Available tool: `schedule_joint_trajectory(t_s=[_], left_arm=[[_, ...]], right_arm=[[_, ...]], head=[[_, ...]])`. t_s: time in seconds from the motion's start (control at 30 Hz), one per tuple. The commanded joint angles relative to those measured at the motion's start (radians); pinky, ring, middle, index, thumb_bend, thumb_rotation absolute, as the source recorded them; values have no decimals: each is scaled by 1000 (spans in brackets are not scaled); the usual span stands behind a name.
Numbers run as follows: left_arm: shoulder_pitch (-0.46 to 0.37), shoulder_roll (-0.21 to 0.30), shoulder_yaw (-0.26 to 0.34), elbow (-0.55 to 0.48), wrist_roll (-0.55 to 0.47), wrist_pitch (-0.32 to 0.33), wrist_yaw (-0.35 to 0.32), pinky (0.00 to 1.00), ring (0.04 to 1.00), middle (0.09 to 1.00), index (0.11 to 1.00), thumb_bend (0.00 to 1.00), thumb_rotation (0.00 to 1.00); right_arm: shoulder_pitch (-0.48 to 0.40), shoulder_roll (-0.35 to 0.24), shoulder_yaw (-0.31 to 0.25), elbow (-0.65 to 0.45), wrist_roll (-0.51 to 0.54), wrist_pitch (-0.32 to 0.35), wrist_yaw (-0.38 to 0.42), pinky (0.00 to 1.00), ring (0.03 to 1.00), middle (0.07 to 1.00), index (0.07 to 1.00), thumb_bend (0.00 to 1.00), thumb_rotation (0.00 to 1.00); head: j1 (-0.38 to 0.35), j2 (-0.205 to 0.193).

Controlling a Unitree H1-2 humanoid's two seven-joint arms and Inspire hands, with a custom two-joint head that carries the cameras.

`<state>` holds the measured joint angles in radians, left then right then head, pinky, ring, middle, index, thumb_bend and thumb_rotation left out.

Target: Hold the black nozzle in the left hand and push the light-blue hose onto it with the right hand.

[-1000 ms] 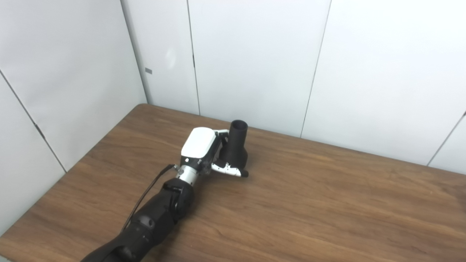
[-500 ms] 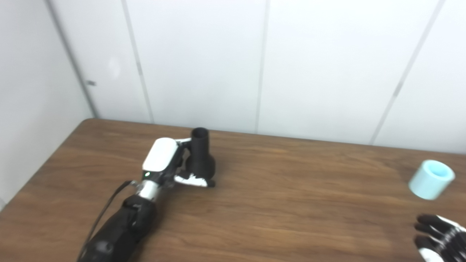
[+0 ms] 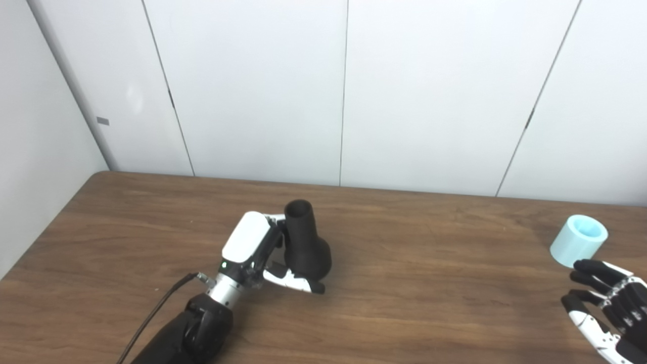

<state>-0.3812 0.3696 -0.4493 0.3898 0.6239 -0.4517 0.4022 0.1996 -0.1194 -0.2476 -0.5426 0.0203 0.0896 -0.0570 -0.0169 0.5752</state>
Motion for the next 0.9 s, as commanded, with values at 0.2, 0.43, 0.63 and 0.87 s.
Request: schedule_joint_trajectory(t_s=[0.2,0.43,0.63,0.87], left_arm=[[103,-57,-148,-27,-9,-18,20,338,449,474,506,520,0],[70,-45,-289,-12,14,-18,111,350,467,473,508,520,0],[27,-45,-410,26,30,-18,206,339,464,472,507,520,0],[-12,-39,-525,78,32,-18,303,335,460,474,502,521,0]], right_arm=[[-84,-32,-59,-80,-22,22,-32,617,728,735,680,220,10],[-174,-69,-73,-97,-215,76,-56,612,729,742,704,549,355],[-250,-88,-93,-86,-204,167,-61,666,800,812,781,682,367],[-330,-113,-97,-14,-305,194,-95,786,904,929,904,828,527]], head=[[-24,-3],[-74,-7],[-127,-6],[-184,-6]])
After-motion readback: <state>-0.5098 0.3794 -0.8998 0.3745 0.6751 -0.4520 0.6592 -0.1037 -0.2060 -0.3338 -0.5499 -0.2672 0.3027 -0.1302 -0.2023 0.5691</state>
